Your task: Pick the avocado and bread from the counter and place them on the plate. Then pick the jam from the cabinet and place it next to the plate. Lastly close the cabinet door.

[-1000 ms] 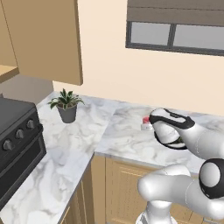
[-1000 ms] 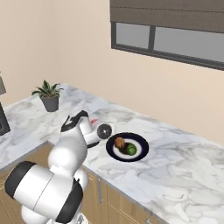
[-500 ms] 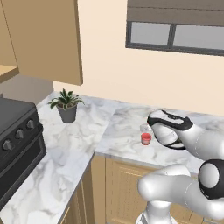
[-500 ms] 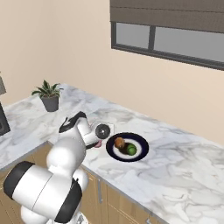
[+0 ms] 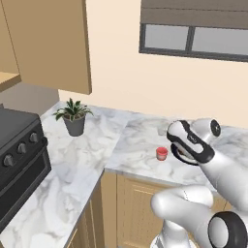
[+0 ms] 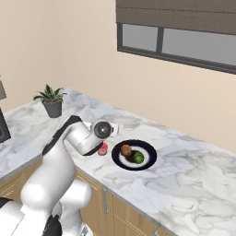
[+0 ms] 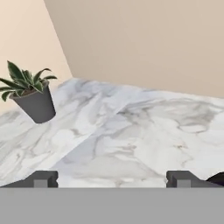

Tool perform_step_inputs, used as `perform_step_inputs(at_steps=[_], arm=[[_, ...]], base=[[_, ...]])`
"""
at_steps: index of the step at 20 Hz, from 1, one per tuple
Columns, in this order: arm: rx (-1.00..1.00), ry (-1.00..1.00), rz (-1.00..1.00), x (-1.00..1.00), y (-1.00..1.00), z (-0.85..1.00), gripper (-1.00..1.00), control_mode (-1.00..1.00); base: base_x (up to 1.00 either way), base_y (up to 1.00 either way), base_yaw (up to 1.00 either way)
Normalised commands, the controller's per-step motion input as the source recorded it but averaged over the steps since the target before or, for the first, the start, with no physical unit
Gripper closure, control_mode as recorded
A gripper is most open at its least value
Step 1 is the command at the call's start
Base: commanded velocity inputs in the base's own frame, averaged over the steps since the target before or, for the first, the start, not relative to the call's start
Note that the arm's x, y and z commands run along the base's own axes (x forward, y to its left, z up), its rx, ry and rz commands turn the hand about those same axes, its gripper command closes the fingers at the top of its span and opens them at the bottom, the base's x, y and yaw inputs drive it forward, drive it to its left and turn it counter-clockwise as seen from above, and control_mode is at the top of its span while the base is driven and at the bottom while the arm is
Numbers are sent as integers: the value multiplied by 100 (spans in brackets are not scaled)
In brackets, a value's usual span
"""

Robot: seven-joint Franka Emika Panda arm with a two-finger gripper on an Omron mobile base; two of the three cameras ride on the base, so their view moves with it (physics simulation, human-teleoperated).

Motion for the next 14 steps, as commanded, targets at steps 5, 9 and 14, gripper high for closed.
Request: perform_step_inputs(at_steps=[5, 9, 14], arm=[[14, -2, 3, -54, -38, 86, -100, -100], [10, -8, 13, -62, -20, 71, -100, -100], [6, -12, 20, -63, -2, 37, -100, -100]], base=[[0, 0, 0], [0, 0, 0], [0, 0, 0]])
